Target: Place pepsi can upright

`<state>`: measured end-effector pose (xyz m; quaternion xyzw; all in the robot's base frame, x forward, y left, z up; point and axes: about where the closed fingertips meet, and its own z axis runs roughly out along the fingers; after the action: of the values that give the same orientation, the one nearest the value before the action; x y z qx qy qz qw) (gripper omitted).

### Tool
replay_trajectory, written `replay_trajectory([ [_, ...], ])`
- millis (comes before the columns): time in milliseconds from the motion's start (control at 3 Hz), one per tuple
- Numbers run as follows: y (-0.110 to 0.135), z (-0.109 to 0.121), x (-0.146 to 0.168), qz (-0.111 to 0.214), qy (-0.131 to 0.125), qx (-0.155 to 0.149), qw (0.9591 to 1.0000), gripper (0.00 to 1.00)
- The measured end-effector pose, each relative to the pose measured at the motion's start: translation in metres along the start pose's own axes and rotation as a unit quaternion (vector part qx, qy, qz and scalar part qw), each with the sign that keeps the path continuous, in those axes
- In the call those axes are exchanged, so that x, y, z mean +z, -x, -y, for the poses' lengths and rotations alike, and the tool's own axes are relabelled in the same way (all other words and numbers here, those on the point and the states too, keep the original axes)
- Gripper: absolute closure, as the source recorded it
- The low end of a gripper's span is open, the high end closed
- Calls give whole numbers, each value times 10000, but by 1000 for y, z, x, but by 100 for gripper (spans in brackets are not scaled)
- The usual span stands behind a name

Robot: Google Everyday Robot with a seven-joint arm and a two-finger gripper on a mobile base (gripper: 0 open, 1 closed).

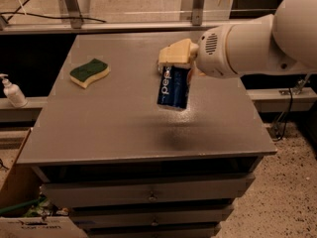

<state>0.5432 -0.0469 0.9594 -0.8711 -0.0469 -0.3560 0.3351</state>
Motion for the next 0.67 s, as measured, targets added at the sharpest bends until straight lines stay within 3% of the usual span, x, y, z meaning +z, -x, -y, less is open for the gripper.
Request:
replay_trajectory([
  [333,-7,4,0,-534,-268,-260,9979,100],
  [667,-23,20,5,-1040,-576,-818,9895,100],
])
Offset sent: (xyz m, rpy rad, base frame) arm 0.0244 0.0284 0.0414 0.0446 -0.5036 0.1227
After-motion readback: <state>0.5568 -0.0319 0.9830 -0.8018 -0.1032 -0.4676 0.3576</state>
